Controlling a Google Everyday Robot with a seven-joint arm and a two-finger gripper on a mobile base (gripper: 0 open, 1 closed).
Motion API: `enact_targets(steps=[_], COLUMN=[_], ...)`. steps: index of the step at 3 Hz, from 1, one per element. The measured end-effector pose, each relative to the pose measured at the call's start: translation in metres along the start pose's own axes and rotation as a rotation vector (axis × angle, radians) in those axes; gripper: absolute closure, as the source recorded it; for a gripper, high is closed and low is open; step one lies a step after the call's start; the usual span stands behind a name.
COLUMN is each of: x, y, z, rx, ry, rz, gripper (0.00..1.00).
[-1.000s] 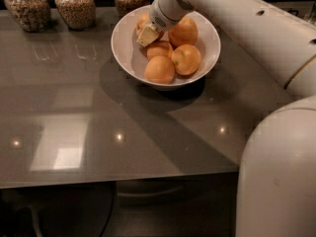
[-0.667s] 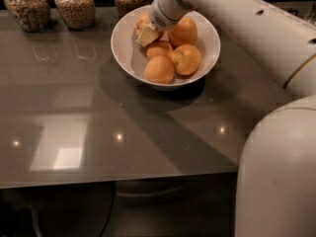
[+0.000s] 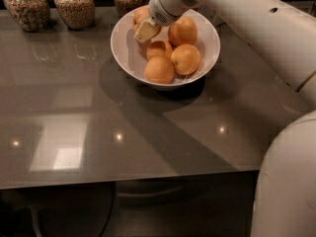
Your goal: Pick orange from white bowl
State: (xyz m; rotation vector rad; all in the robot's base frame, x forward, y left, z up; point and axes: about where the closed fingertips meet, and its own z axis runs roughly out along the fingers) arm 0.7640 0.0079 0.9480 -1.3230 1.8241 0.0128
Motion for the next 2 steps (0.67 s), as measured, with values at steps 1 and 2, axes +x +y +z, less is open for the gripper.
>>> enact_targets(steps=[1, 2], x=[-0.012, -0.021], y=[0.001, 0.002], z=[-0.024, -0.04], rx=[-0.004, -0.009], ry=[-0.053, -0.09], rz=[-0.041, -0.07], gripper=[1.0, 1.0])
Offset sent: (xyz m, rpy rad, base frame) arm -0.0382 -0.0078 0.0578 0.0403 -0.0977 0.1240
